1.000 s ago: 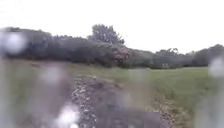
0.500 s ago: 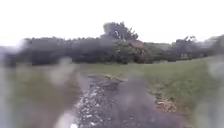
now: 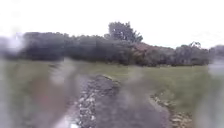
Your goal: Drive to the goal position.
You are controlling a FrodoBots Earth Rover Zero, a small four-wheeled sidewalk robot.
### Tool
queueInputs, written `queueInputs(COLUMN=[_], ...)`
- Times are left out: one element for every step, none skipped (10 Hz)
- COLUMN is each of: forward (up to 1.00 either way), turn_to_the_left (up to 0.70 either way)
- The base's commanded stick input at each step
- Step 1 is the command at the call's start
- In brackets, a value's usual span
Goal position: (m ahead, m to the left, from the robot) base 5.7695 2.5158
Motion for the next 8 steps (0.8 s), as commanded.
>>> queueInputs(forward=[0.85,0.85,0.85,0.85,0.85,0.85,0.85,0.85], turn_to_the_left=[0.00,0.00,0.00,0.00,0.00,0.00,0.00,0.00])
